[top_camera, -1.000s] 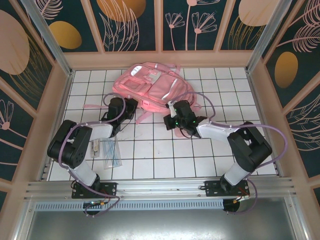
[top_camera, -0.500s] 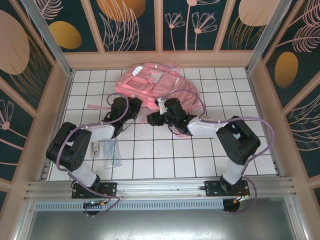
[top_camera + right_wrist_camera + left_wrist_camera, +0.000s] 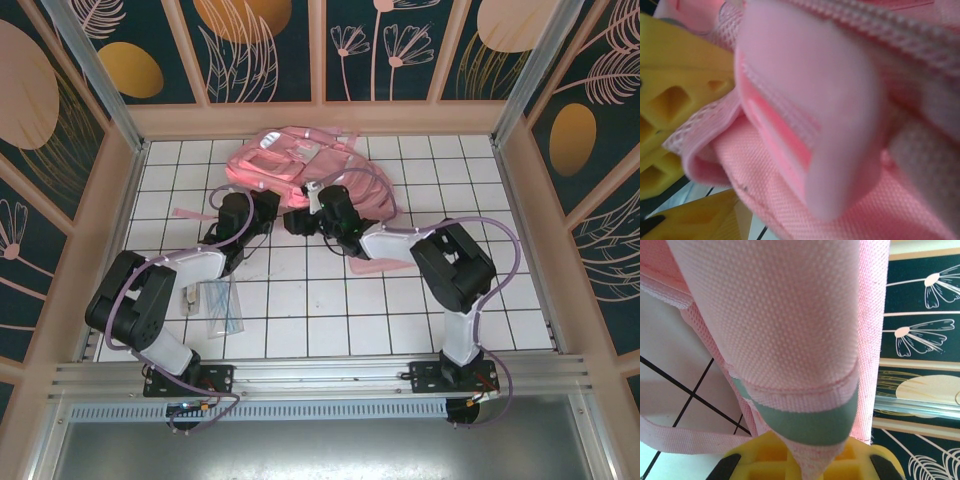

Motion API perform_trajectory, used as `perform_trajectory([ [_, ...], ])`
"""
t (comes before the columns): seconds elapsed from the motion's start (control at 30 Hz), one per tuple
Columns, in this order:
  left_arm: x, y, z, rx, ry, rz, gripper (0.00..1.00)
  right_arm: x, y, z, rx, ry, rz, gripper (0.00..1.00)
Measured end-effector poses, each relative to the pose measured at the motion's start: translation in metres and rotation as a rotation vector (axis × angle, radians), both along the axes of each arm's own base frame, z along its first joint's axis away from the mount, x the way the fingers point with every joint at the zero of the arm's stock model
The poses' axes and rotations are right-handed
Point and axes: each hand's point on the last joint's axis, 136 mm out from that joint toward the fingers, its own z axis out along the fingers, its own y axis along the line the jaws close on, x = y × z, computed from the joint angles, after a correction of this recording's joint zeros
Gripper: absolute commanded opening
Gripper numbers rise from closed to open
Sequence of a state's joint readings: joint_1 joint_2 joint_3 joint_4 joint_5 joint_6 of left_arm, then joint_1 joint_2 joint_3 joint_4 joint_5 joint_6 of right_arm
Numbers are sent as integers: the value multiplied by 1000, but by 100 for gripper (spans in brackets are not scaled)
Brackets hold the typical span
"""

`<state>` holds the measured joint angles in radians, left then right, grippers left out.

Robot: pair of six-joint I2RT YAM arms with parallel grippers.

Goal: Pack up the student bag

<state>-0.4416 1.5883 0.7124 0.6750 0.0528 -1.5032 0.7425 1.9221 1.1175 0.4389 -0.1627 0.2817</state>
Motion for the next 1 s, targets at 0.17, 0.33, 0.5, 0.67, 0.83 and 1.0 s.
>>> perform_trajectory([
  [0.17,-1,-1,0,-20,11,7,0,12,1,-3,-28,-37,-56,46],
  [0.33,-2,-3,0,-33,12,9,0,22,-1,-8,-44,-63,-101,9],
  [0.5,-5,-8,3,-41,6,-3,0,19,5,-5,-34,-77,-91,0],
  [0.67,-7,-10,0,-19,8,-13,0,13,-1,-9,-50,-81,-83,0],
  [0.83,-12,-16,-7,31,14,-36,0,-4,-21,-6,-67,-65,-61,0],
  [1.0,-13,-14,-12,75,13,-46,0,-13,-52,-7,-106,-20,-55,0],
])
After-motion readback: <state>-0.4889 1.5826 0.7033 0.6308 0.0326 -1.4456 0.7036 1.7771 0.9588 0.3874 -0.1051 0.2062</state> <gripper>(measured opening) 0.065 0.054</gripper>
